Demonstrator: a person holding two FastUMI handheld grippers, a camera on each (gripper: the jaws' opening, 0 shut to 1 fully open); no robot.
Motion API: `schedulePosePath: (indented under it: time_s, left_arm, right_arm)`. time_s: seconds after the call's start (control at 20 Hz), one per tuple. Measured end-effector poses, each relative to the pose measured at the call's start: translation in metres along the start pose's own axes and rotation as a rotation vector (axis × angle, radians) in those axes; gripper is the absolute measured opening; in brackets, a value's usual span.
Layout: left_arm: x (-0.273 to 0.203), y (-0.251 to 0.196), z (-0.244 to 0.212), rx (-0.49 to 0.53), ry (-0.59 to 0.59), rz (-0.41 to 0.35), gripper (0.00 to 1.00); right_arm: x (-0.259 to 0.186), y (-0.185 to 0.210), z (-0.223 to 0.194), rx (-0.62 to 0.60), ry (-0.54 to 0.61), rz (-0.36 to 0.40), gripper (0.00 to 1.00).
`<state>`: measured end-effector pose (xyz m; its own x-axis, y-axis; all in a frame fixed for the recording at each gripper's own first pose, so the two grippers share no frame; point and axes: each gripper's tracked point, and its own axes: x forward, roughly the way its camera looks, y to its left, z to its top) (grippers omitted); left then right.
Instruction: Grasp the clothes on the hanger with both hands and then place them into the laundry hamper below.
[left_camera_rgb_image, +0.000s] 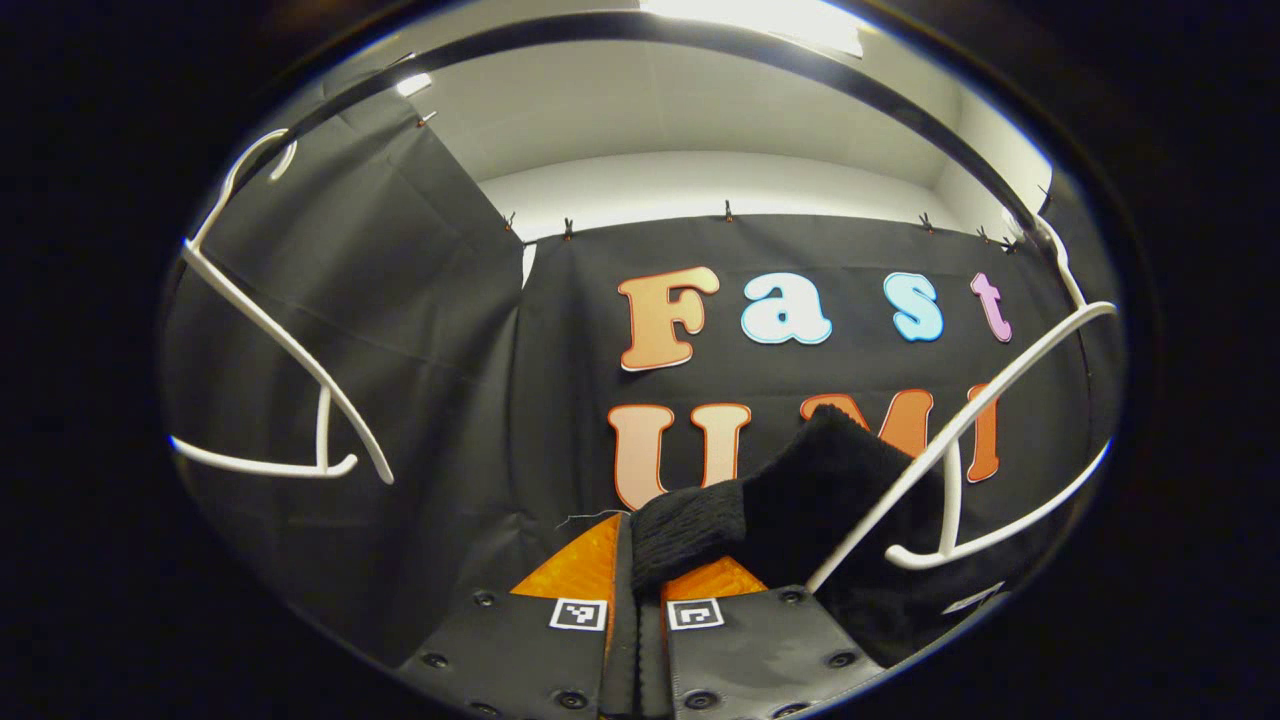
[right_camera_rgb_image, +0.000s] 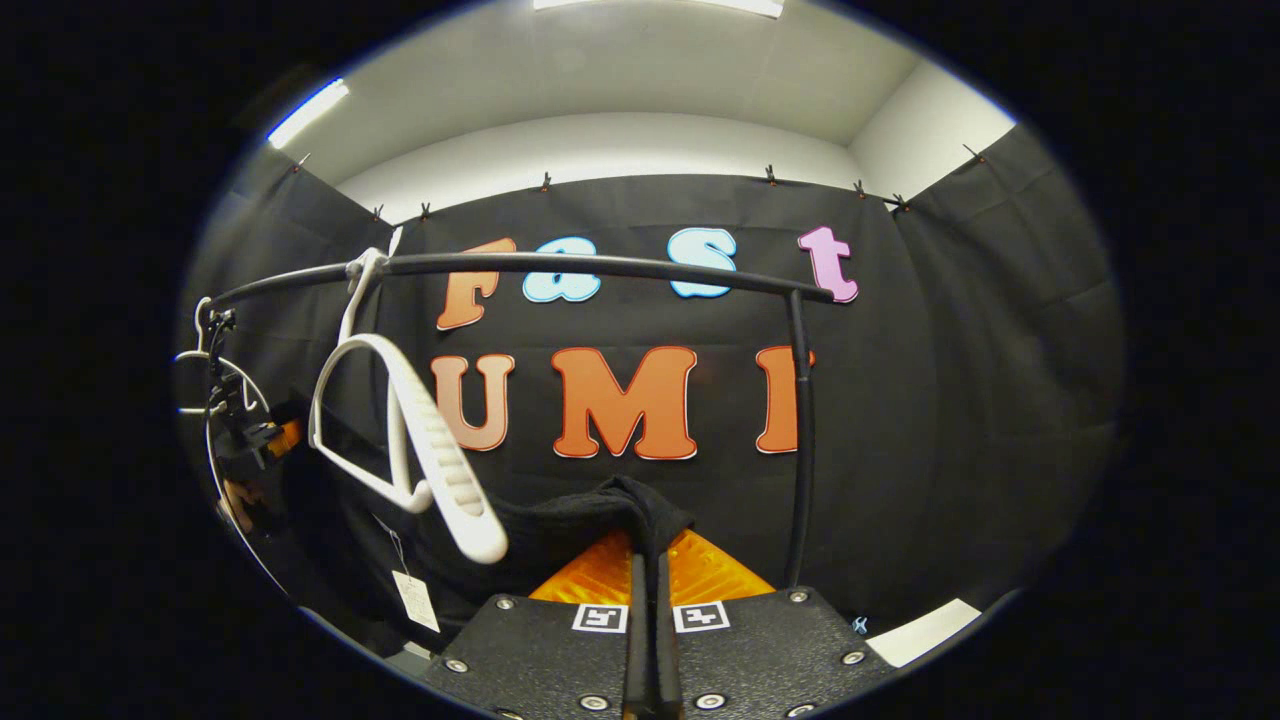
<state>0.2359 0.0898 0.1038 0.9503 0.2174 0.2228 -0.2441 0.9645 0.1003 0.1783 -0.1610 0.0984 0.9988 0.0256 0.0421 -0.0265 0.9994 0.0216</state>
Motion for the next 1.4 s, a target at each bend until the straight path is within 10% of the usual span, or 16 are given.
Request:
schedulePosePath:
  time_s: [1.4]
  left_arm:
    - [-0.143,0.012,-0.119,0.047,0.326,-0.11,0.08]
  right_arm:
    - [-0.057,0.186,-0.165,0.105,0.199,0.213,0.03]
